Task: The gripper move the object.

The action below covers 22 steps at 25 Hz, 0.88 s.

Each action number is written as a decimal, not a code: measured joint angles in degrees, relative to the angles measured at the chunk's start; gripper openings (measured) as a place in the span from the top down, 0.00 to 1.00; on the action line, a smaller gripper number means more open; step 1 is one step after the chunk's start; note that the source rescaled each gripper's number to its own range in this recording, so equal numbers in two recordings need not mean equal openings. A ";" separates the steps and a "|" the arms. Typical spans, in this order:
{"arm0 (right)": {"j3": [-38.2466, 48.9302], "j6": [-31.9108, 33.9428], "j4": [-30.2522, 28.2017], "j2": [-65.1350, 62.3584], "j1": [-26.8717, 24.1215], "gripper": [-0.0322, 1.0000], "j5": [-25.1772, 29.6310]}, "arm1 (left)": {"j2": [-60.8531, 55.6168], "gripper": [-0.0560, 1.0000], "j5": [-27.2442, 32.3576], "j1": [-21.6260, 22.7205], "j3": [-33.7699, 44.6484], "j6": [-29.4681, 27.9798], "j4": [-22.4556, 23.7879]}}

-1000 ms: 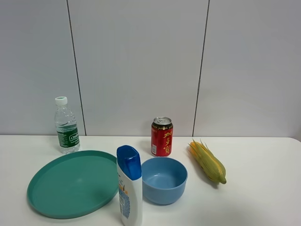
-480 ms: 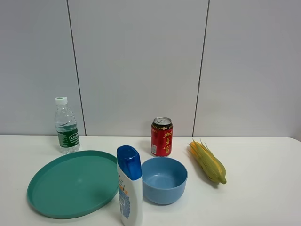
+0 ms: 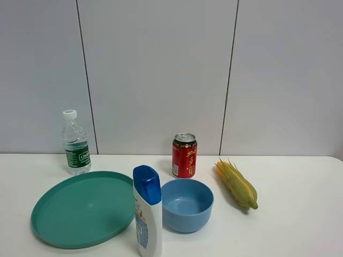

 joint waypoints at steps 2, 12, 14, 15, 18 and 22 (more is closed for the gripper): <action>1.83 0.12 1.02 0.00 -0.61 0.15 0.21 | 0.00 0.00 0.00 0.00 0.00 0.00 0.00; 1.97 0.30 1.36 0.00 -0.86 0.15 -0.05 | 0.00 0.00 0.00 0.00 0.00 0.00 0.00; 1.97 0.45 1.23 0.00 -1.81 0.15 -0.06 | 0.00 0.00 0.00 0.00 0.00 0.00 0.00; 1.97 0.50 1.10 0.00 -2.51 0.15 -0.06 | 0.00 0.00 0.00 0.00 0.00 0.00 0.00; 1.97 0.89 0.93 0.00 -3.44 0.15 -0.06 | 0.00 0.00 0.00 0.00 0.00 0.00 0.00; 1.97 0.83 0.93 0.00 -3.44 0.17 -0.06 | 0.00 0.00 0.00 0.00 0.00 0.00 0.00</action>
